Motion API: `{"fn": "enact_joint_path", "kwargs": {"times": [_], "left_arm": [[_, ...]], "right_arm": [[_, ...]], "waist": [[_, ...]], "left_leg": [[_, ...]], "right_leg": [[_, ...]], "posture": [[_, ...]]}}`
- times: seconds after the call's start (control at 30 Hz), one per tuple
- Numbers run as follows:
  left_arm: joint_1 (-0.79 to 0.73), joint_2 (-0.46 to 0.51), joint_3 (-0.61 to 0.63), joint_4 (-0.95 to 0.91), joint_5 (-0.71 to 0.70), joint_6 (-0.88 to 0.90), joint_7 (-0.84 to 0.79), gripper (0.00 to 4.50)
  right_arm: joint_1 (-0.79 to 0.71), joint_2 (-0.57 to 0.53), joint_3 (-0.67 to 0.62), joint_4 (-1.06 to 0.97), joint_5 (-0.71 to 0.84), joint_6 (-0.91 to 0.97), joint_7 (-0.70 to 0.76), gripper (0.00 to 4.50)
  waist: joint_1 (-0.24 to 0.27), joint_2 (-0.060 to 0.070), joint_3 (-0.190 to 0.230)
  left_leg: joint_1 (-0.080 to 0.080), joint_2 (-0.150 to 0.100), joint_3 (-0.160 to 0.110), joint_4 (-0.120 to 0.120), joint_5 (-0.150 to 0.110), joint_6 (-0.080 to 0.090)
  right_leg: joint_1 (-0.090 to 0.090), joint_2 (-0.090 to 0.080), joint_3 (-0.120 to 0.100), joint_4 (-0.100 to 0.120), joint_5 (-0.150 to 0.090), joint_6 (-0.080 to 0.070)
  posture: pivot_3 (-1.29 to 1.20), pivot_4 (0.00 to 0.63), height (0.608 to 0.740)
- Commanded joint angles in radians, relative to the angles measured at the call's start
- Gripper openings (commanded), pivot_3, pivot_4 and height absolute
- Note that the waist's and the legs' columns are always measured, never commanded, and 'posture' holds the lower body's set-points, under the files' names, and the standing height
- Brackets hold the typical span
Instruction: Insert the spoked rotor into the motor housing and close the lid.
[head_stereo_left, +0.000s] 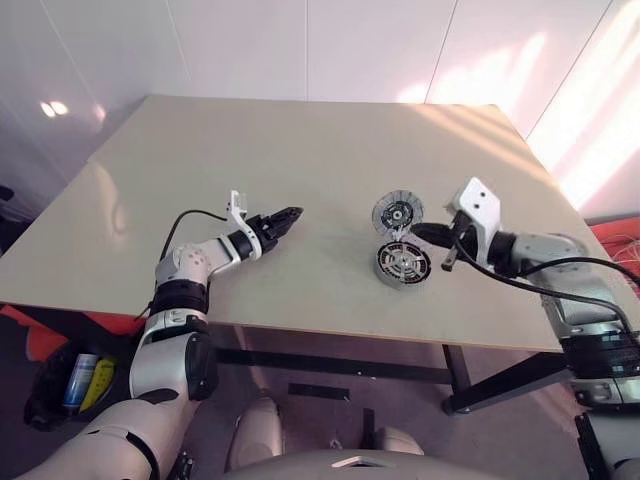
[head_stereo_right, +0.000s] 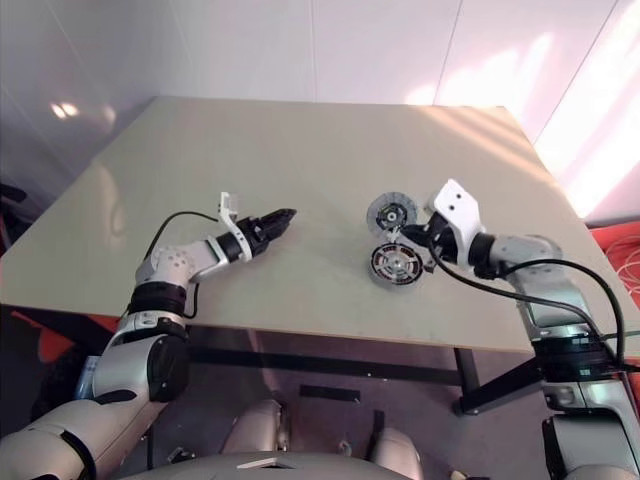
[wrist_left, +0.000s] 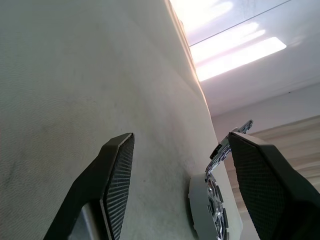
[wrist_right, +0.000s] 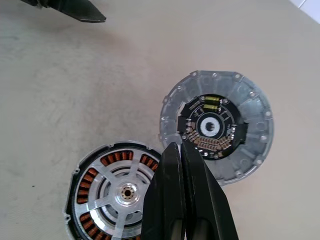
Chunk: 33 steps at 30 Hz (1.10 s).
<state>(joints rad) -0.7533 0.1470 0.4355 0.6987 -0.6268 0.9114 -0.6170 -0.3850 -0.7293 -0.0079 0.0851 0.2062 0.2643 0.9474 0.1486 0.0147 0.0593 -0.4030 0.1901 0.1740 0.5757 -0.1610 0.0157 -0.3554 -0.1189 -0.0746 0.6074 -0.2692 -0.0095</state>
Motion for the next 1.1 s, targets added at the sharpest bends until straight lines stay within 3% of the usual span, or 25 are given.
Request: {"fn": "enact_joint_path", "kwargs": {"times": [0.03, 0.3, 0.6, 0.93, 1.1], "left_arm": [[0.000, 0.006, 0.004, -0.032, -0.023, -0.019, 0.000, 3.19], [0.006, 0.024, 0.007, -0.035, -0.028, -0.027, 0.009, 3.19], [0.003, 0.031, 0.006, -0.029, -0.030, -0.039, 0.012, 3.19], [-0.010, 0.038, 0.026, -0.032, -0.049, -0.054, 0.021, 3.19], [-0.003, 0.050, 0.021, -0.057, -0.051, -0.059, 0.014, 3.23]], "right_arm": [[0.000, 0.022, 0.002, 0.041, -0.004, -0.028, -0.004, 0.00], [0.052, 0.111, 0.028, 0.174, -0.029, -0.079, -0.018, 0.00], [0.011, 0.077, -0.014, 0.113, -0.002, -0.115, -0.013, 0.00], [-0.069, -0.223, 0.095, -0.019, -0.015, -0.138, 0.395, 0.00], [-0.165, -0.245, 0.202, 0.037, -0.090, -0.245, 0.539, 1.54]], "waist": [[0.000, 0.000, 0.000], [-0.001, 0.000, 0.000], [-0.001, 0.000, 0.000], [0.002, -0.001, 0.000], [-0.004, 0.000, 0.000]], "left_leg": [[0.000, 0.000, 0.000, 0.000, 0.000, 0.000], [0.000, 0.000, 0.000, 0.001, 0.000, 0.000], [0.002, 0.000, 0.000, 0.001, 0.000, 0.000], [-0.001, 0.000, 0.000, 0.003, -0.001, 0.002], [0.000, 0.001, 0.000, 0.004, 0.000, 0.001]], "right_leg": [[0.000, 0.000, 0.000, 0.000, 0.000, 0.000], [0.000, 0.000, 0.000, 0.001, 0.000, 0.000], [0.002, 0.000, 0.000, 0.001, 0.000, 0.000], [0.001, 0.000, 0.000, 0.000, 0.000, 0.000], [0.000, 0.000, 0.000, 0.003, 0.000, 0.000]], "posture": [[0.00, 0.000, 0.740], [0.00, 0.000, 0.740], [0.00, 0.000, 0.740], [0.00, 0.000, 0.740], [0.00, 0.000, 0.740]]}}
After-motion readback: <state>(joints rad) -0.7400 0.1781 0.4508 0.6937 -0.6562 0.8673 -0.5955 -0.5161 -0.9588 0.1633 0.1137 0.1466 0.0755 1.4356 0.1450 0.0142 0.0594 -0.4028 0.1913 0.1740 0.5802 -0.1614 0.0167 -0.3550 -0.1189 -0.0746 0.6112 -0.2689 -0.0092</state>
